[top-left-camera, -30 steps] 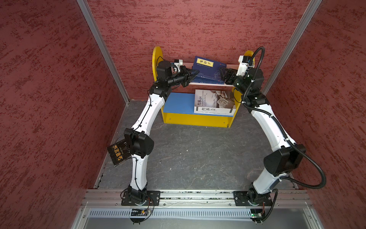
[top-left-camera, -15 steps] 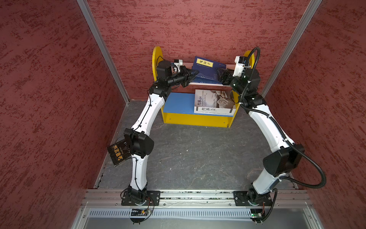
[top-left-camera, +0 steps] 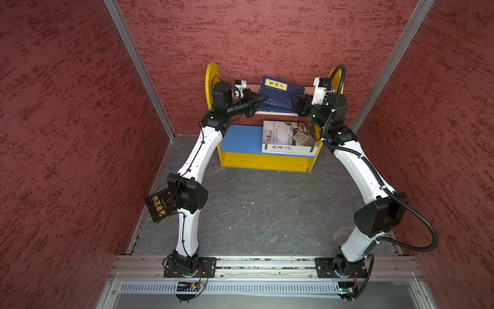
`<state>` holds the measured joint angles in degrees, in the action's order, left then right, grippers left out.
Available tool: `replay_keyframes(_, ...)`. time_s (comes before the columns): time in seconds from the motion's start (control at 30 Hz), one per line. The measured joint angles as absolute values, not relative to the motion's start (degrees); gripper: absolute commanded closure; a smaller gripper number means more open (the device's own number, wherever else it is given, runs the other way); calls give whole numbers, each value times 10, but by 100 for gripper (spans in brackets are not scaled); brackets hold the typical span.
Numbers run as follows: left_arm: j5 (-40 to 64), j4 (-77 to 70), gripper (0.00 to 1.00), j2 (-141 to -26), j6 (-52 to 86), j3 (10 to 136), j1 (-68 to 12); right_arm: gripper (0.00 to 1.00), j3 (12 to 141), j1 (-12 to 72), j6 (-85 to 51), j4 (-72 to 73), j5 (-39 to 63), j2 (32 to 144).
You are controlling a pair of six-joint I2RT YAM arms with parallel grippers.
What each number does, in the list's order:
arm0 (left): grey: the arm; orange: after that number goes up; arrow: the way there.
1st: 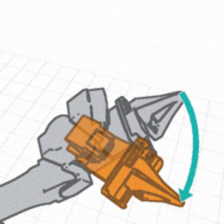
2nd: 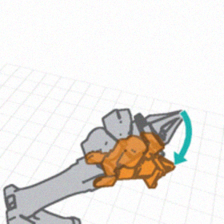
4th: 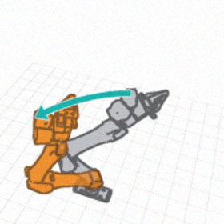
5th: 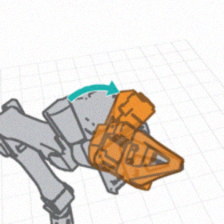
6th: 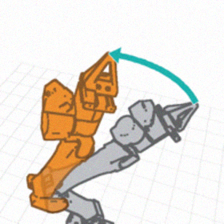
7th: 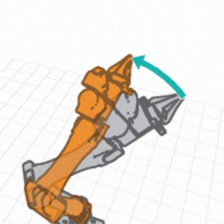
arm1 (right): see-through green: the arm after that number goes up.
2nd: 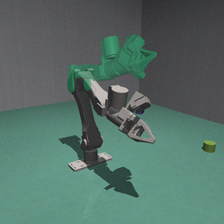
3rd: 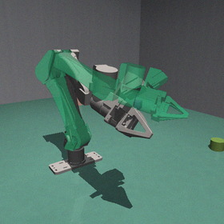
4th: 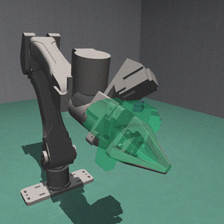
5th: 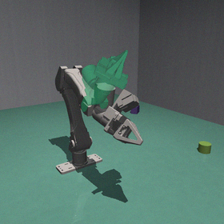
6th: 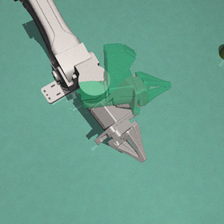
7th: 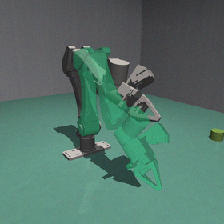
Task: Stacking books/files
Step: Place the book at the bookshelf.
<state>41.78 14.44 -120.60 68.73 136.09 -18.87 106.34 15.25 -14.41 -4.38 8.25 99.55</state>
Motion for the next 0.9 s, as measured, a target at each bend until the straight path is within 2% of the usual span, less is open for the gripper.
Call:
replay_keyframes(0.07,417,146,99,-1206,686,1362,-189,27,1063,154,-137,-46,81,996)
replay_keyframes(0.53,407,164,65,-1202,664,1363,-183,28,1056,157,-102,-50,56,994)
replay_keyframes(0.6,401,172,58,-1199,657,1363,-180,28,1050,157,-99,-43,53,991)
replay_keyframes(0.9,353,248,34,-1170,597,1363,-160,28,1040,158,-93,-39,45,985)
